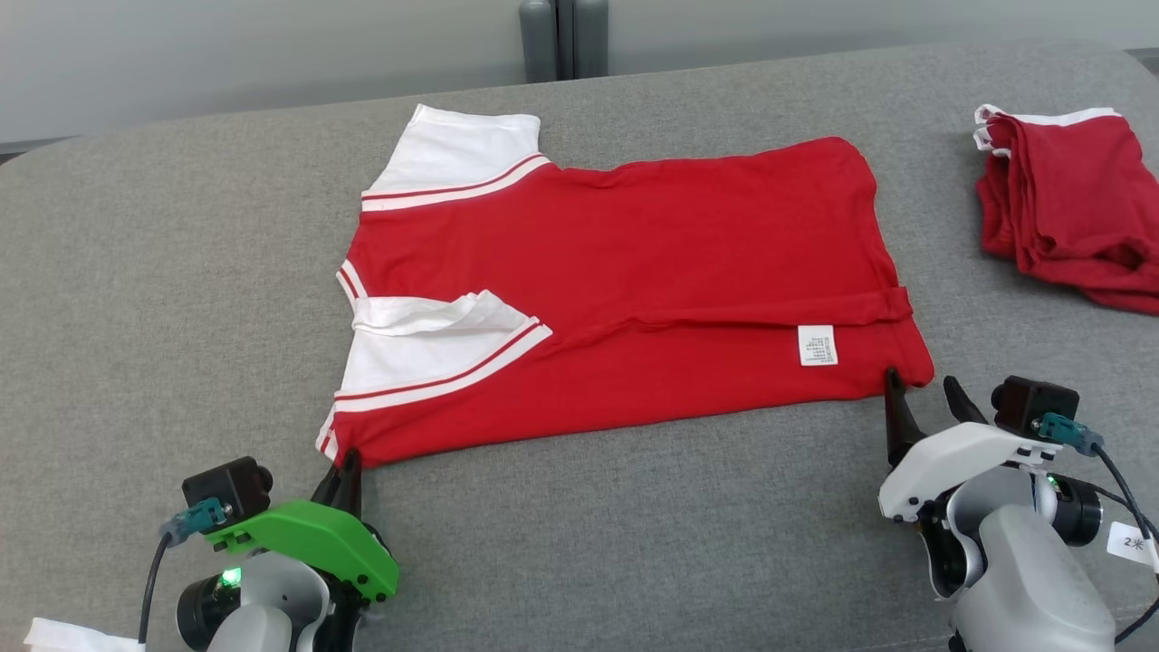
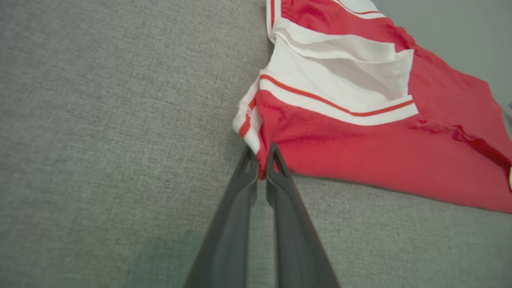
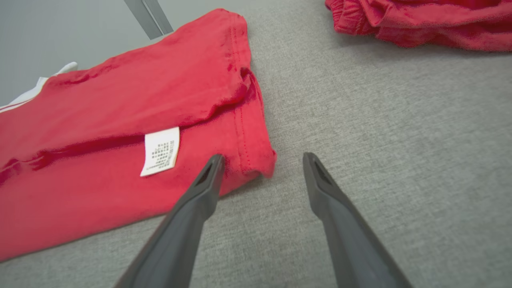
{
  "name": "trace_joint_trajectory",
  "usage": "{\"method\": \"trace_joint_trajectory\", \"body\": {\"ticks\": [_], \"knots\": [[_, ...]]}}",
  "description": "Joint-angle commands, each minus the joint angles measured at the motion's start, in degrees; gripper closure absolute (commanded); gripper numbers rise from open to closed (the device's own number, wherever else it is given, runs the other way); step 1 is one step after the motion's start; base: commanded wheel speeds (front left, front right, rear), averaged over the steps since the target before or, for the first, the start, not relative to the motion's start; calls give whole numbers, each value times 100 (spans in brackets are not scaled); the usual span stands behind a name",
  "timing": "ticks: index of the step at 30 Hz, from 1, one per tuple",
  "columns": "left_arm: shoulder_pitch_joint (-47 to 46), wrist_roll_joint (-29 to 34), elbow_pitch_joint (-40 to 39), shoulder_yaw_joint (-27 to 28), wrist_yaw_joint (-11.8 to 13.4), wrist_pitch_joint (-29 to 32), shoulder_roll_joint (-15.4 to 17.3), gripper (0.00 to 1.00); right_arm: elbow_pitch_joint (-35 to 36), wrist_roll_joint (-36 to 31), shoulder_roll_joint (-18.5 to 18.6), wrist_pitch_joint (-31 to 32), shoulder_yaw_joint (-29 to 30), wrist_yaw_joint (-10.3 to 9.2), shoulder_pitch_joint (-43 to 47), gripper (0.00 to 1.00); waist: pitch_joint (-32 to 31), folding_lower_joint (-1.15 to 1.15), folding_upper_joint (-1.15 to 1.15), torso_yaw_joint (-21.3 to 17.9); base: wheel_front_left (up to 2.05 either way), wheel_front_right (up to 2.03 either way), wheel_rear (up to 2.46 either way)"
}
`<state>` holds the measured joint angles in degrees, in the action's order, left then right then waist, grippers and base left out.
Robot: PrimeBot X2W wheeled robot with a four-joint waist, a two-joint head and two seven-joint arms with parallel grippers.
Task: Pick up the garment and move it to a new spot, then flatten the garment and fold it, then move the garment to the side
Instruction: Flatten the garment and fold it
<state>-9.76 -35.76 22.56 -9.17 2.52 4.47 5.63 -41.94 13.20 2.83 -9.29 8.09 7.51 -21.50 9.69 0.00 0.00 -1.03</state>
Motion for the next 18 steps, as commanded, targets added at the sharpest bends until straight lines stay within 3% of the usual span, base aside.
{"method": "trace_joint_trajectory", "body": {"ticks": [1,2,3,4,5,7,8,18], "knots": [[-17,-56,3,30,7,-36,16,100,-191,40,13,4,7,-6,-131,0,9,0,0,33,0,0,0],[-11,-70,14,38,9,-52,18,100,-359,52,15,3,27,-6,-217,17,13,0,0,45,0,0,0],[-12,-71,22,39,6,-53,20,100,-475,61,15,-21,39,-7,-287,26,17,0,0,54,0,0,0],[-17,-69,32,41,1,-68,22,100,-630,83,14,-30,47,-6,-372,62,20,0,0,63,0,0,0],[-21,-68,40,42,-1,-69,24,100,-743,86,14,-31,49,-6,-427,69,20,0,0,69,0,0,0],[-35,-80,46,50,-3,-108,25,100,-960,134,13,-73,38,-6,-558,95,15,0,0,80,0,0,0],[-49,-88,34,55,-11,-128,30,100,-1045,158,13,-104,21,-6,-623,100,7,0,0,83,0,0,0],[-79,-44,-648,58,-66,-329,125,100,-816,160,18,-340,68,-7,-912,100,-154,0,0,43,0,0,0]]}}
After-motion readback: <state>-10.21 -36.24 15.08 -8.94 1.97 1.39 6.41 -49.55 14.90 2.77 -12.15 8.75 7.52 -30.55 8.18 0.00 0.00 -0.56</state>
